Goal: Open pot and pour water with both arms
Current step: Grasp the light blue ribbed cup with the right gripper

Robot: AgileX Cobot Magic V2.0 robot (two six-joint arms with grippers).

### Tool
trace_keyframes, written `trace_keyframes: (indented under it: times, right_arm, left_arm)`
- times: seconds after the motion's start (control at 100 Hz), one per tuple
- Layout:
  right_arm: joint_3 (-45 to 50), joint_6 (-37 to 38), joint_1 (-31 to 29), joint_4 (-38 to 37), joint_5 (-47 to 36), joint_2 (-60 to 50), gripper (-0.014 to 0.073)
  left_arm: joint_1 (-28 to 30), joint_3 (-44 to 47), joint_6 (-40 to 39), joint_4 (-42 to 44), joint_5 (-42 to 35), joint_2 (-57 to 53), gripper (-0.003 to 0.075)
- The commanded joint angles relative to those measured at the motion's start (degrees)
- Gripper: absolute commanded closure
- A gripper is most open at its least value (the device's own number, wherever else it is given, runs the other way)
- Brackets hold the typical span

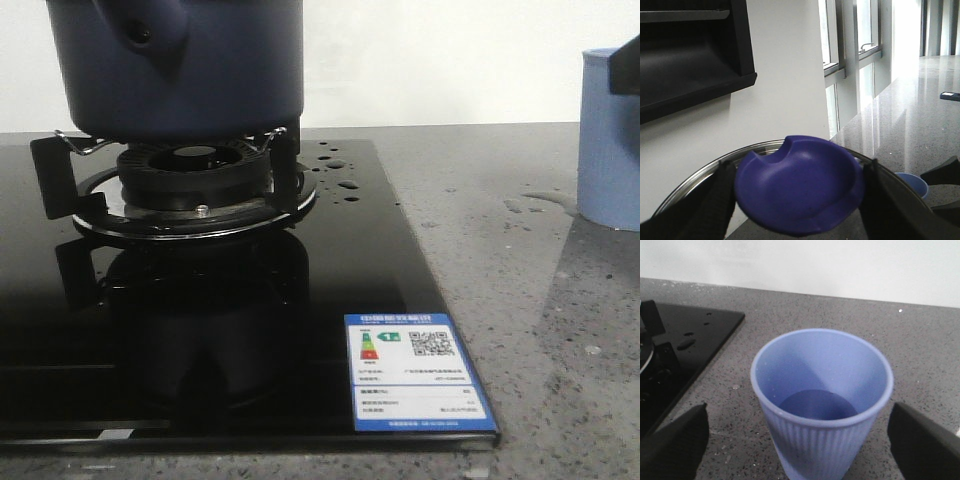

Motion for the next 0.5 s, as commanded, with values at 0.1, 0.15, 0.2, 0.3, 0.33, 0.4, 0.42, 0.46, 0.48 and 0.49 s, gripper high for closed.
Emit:
trace_keyframes:
  times: [0.1,0.15,0.2,0.3,0.33,0.4,0.42,0.46,0.48,0.49]
  right_arm:
    - [-2.1,4.1,2.8,-0.6,-11.4,4.5,-0.0062]
    - [-2.1,5.5,3.1,-1.1,-12.4,5.6,-0.0062]
    - [-2.1,7.4,3.1,-2.5,-12.7,6.6,-0.0057]
    - [-2.1,11.3,3.1,-6.8,-13.0,8.2,0.0021]
    - [-2.1,12.5,3.1,-8.3,-13.0,8.8,0.007]
    - [-2.1,14.2,3.1,-9.5,-13.6,9.7,0.0183]
    - [-2.1,14.4,3.1,-9.5,-14.0,9.9,0.0215]
    - [-2.1,14.5,3.1,-9.5,-14.3,10.3,0.0263]
    - [-2.1,14.5,3.1,-9.5,-14.3,10.3,0.0288]
    - [-2.1,14.5,3.1,-9.5,-14.3,10.3,0.0302]
  left_arm:
    - [0.1,-2.3,-0.6,-6.7,1.3,-1.5,0.0438]
    - [0.1,-2.3,-0.6,-6.7,1.3,-1.5,0.0438]
    - [0.1,-2.3,-0.7,-6.7,1.3,-1.5,0.0438]
    - [0.1,-2.3,-0.7,-6.7,1.4,-1.5,0.0438]
    - [0.1,-2.3,-0.7,-6.7,1.5,-1.5,0.0438]
    - [0.1,-2.3,-0.7,-6.7,1.8,-1.5,0.0438]
    - [0.1,-2.3,-0.7,-6.7,1.9,-1.5,0.0438]
    - [0.1,-2.3,-0.7,-6.7,1.9,-1.5,0.0438]
    - [0.1,-2.3,-0.7,-6.7,1.9,-1.5,0.0438]
    - [0.1,-2.3,-0.7,-6.7,1.9,-1.5,0.0438]
